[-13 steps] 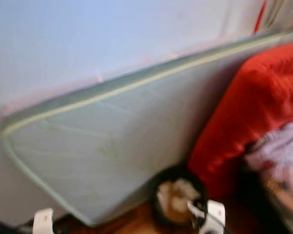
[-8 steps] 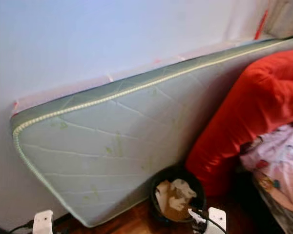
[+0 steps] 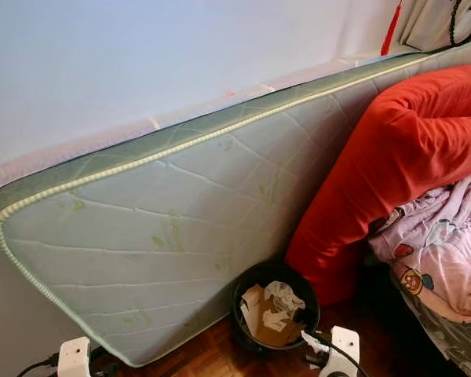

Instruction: Clean up the room

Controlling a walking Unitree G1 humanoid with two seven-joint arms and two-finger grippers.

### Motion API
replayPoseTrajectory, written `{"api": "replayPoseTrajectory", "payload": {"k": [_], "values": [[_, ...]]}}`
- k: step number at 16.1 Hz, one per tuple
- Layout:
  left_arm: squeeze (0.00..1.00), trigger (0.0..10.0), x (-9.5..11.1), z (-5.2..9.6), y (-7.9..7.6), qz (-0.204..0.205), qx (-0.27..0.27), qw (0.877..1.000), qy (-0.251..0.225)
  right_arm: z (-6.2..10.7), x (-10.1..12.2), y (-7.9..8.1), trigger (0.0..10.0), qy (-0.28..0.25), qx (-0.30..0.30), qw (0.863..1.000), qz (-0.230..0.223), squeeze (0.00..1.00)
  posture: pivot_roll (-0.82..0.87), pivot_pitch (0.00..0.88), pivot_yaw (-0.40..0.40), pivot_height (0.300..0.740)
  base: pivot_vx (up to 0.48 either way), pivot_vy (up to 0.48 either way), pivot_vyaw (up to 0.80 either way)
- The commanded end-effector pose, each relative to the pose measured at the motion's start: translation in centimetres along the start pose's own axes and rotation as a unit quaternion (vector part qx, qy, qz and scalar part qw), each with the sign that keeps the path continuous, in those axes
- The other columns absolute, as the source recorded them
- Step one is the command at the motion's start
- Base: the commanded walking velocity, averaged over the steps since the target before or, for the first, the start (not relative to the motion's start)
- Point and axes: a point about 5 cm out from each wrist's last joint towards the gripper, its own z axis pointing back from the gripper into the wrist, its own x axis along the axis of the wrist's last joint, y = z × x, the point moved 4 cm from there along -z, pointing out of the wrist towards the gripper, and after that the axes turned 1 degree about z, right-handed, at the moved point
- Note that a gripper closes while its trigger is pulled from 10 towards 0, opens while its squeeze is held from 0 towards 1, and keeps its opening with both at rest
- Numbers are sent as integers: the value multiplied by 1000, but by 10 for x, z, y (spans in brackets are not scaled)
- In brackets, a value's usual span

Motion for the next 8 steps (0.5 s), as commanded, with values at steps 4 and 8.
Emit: {"api": "replayPoseTrajectory", "payload": {"k": [4, 8], "values": [[0, 10000, -3, 2, 8, 11, 10, 1000, 4, 4, -16, -13, 10000, 28, -12, 1000, -3, 0, 71, 0, -11, 740, 0, 0, 0], [0, 10000, -2, 2, 10, 11, 10, 1000, 3, 6, -18, -24, 10000, 35, -21, 999, -5, 0, 74, 0, -13, 740, 260, 0, 0]]}}
